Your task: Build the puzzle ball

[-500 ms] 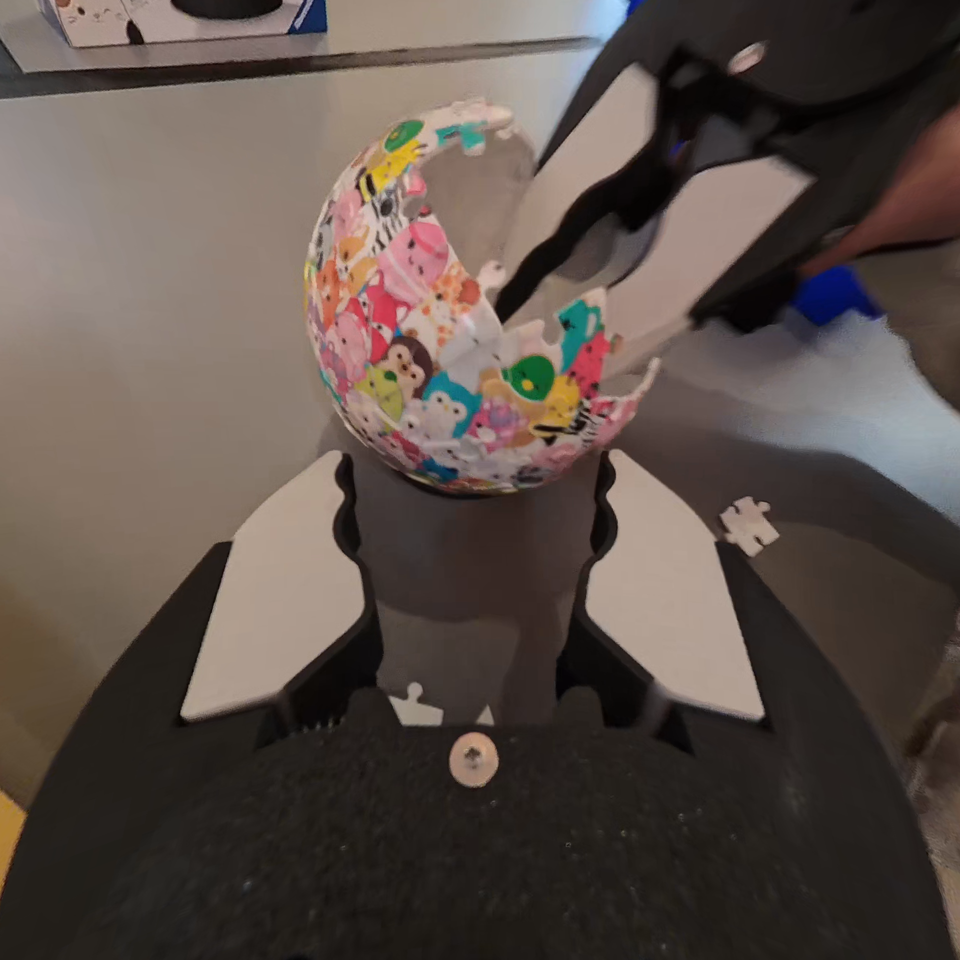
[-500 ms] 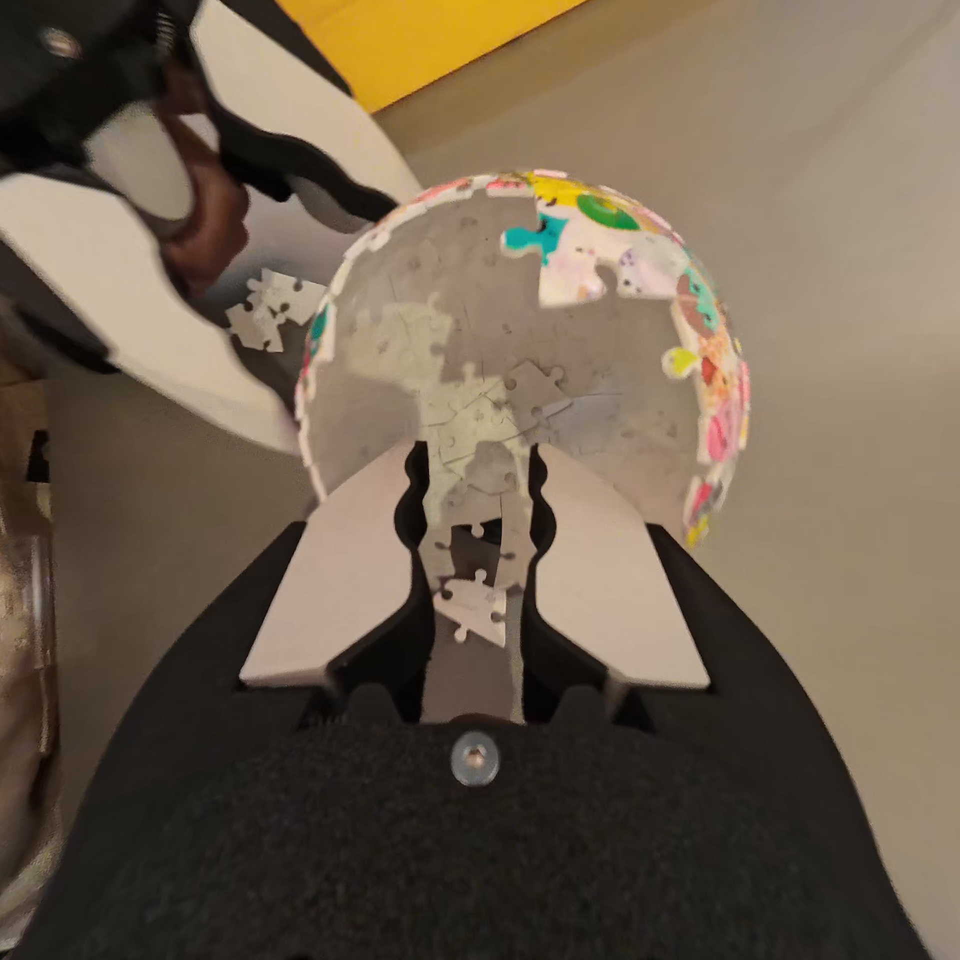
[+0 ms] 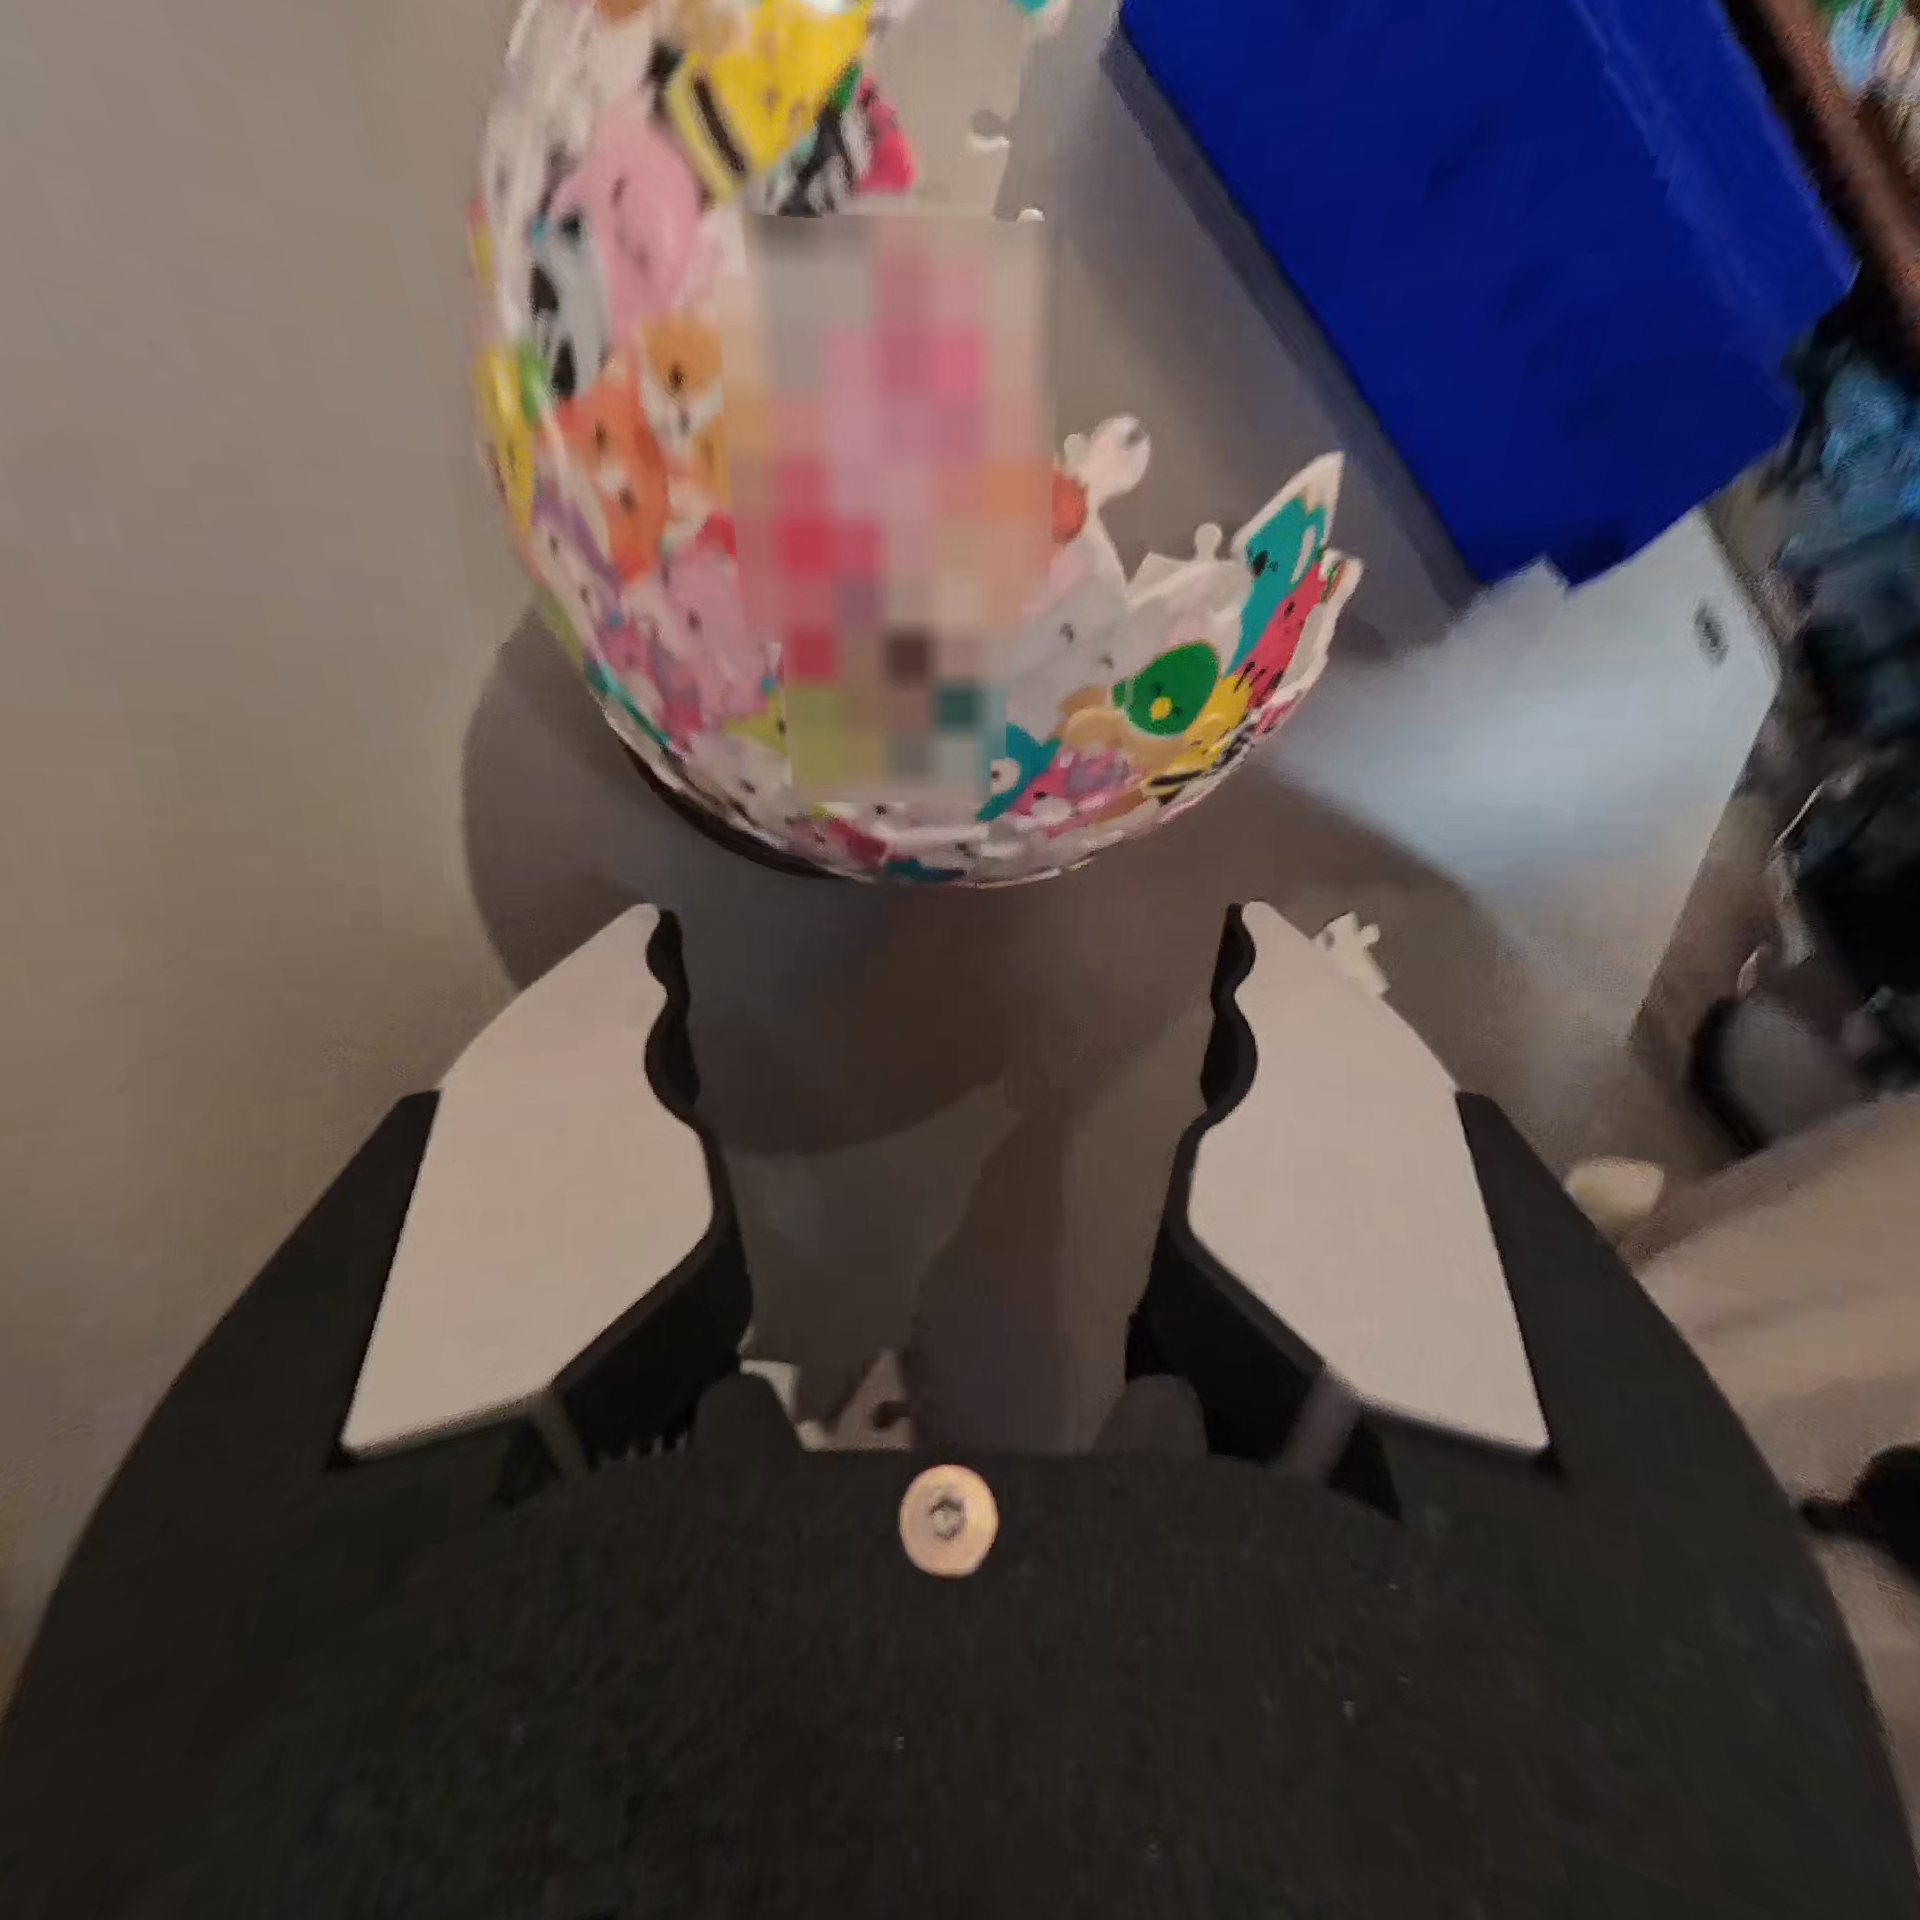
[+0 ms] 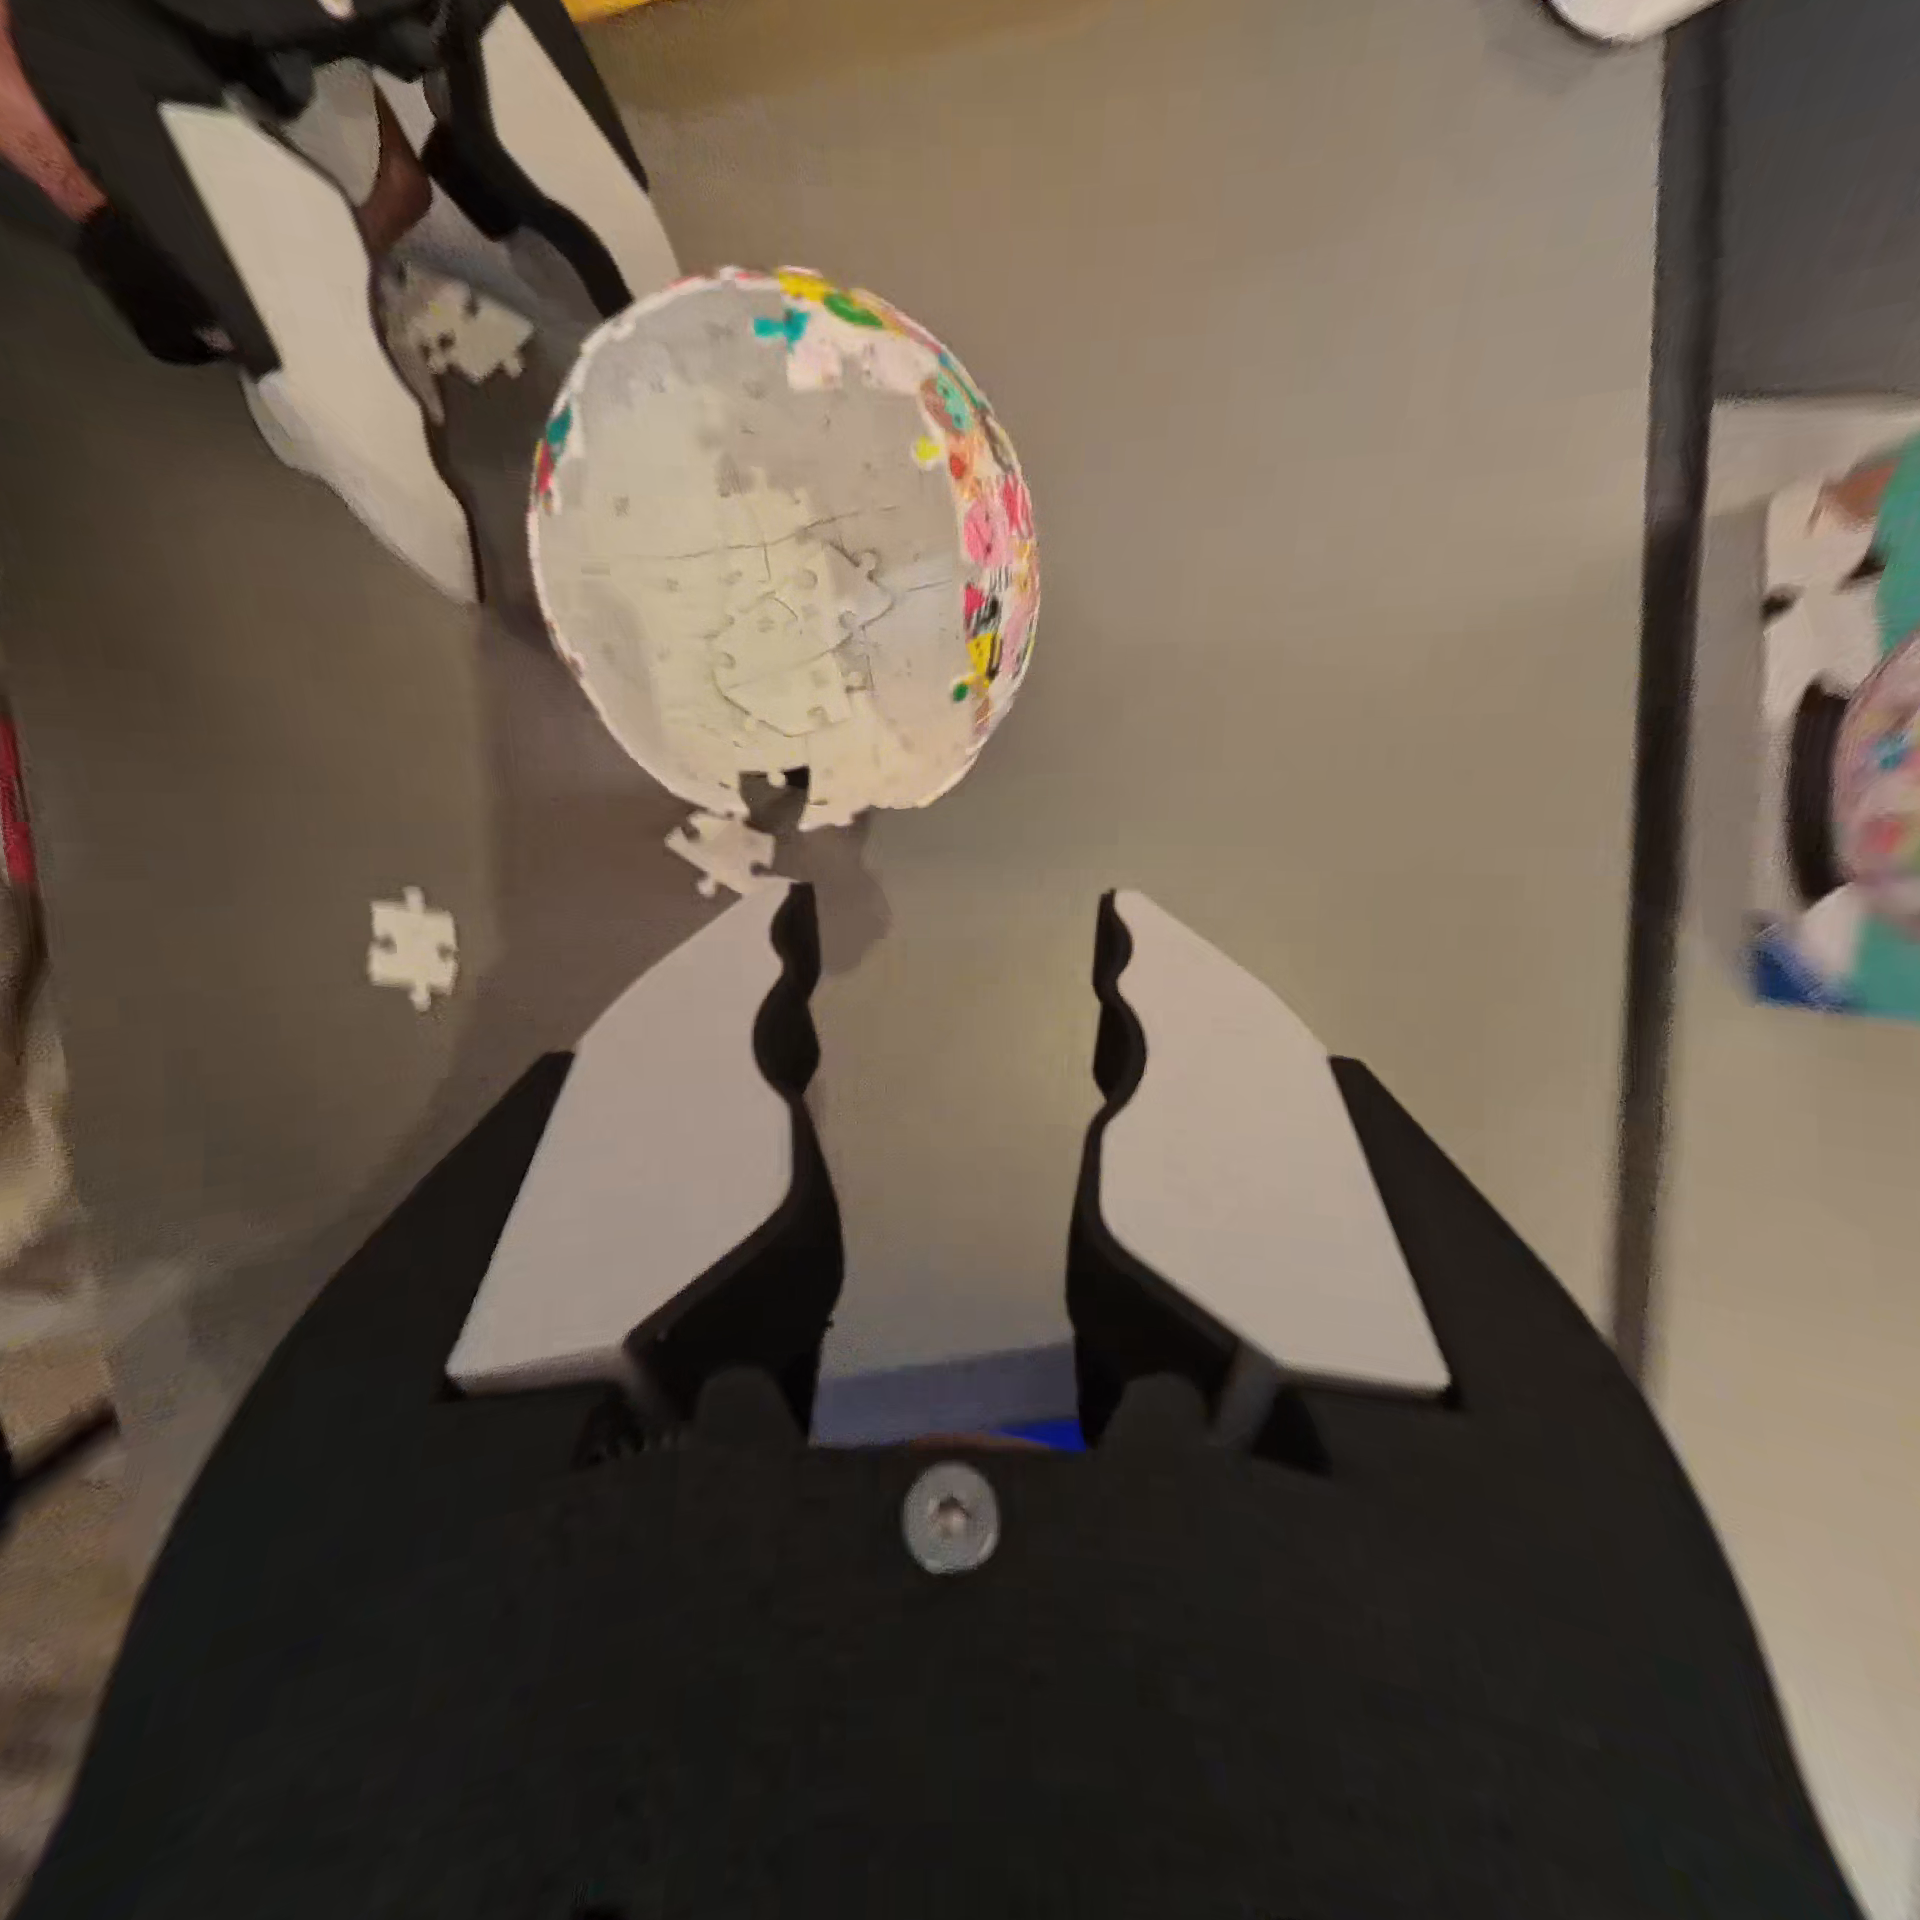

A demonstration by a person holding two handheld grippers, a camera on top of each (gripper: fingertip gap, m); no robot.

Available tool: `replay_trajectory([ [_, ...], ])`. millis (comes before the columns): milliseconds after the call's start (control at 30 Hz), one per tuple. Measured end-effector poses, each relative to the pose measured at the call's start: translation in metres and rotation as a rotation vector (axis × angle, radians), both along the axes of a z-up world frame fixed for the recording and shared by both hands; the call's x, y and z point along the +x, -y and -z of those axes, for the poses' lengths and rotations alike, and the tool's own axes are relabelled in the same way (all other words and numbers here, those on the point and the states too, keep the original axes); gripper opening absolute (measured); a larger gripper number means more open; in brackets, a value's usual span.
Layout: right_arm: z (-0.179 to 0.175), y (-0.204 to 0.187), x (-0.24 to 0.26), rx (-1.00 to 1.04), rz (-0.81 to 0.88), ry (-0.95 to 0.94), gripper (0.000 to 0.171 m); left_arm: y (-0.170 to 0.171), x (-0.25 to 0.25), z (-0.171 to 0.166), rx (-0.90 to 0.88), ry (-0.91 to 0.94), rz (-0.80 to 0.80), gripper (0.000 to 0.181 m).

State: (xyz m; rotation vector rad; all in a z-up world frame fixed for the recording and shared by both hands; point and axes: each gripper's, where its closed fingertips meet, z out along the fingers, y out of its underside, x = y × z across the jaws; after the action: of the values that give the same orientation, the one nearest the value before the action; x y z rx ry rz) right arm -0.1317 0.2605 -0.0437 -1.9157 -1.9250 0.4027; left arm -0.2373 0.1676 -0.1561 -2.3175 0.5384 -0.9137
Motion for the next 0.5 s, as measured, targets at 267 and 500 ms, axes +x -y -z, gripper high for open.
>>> replay_trajectory([
  [267,0.050,-0.008,-0.043,-0.674,-0.404,0.233,0.050,0.009,0.038,0.005,-0.055,0.128,-0.205,0.093],
  [500,0.068,-0.004,-0.051,-0.755,-0.381,0.220,0.066,-0.014,0.021,-0.022,-0.060,0.166,-0.269,0.089],
])
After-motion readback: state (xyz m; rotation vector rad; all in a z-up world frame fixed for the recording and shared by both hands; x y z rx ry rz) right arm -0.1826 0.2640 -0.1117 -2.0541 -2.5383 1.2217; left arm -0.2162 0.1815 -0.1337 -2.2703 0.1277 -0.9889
